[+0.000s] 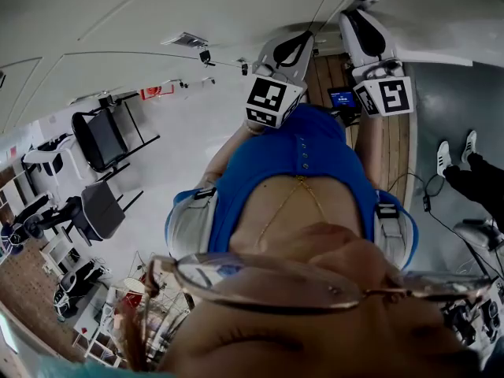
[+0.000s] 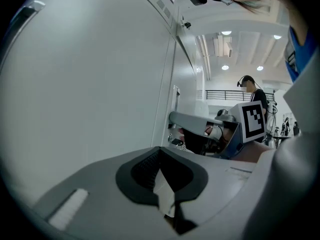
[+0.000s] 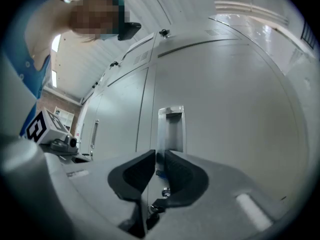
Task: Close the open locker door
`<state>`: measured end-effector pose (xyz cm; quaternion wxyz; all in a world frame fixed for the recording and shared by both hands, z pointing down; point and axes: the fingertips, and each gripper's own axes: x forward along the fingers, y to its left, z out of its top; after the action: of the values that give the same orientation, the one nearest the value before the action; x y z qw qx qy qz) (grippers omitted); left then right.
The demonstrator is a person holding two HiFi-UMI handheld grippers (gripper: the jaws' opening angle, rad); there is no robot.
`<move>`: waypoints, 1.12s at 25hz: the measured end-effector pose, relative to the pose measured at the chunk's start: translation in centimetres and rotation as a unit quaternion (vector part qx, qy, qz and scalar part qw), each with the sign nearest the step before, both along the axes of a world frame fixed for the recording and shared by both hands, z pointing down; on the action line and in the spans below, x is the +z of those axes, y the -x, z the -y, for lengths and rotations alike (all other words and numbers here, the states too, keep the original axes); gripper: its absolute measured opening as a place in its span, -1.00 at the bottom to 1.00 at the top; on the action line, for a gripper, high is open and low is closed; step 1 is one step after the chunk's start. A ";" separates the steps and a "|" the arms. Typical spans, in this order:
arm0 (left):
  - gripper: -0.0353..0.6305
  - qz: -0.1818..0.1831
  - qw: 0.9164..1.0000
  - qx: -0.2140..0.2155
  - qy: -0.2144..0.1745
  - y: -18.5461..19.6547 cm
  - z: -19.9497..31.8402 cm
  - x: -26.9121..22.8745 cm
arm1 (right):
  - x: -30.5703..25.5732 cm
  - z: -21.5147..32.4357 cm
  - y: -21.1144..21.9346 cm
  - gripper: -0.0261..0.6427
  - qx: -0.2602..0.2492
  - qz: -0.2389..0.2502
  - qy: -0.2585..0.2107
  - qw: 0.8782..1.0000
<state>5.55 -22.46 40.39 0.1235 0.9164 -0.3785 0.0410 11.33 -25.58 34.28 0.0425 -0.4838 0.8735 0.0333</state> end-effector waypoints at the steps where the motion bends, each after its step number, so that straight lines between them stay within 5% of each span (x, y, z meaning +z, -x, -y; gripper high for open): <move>1: -0.90 0.000 1.000 0.001 0.000 -0.1 0.0 0.1 | 0.0 0.0 0.1 -0.75 0.009 -0.011 -0.003 1.000; 23: -0.89 -0.001 1.000 0.005 0.007 -0.4 0.1 0.5 | 0.1 0.0 -0.1 -0.67 0.059 -0.040 -0.015 0.997; 28: -0.90 -0.002 1.000 0.012 0.006 -1.0 0.0 0.5 | 0.3 -0.1 -0.2 -0.77 0.035 0.012 0.001 0.999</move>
<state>6.51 -22.51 40.93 0.1293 0.9201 -0.3672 0.0428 11.48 -25.44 34.59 0.0511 -0.5143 0.8556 0.0284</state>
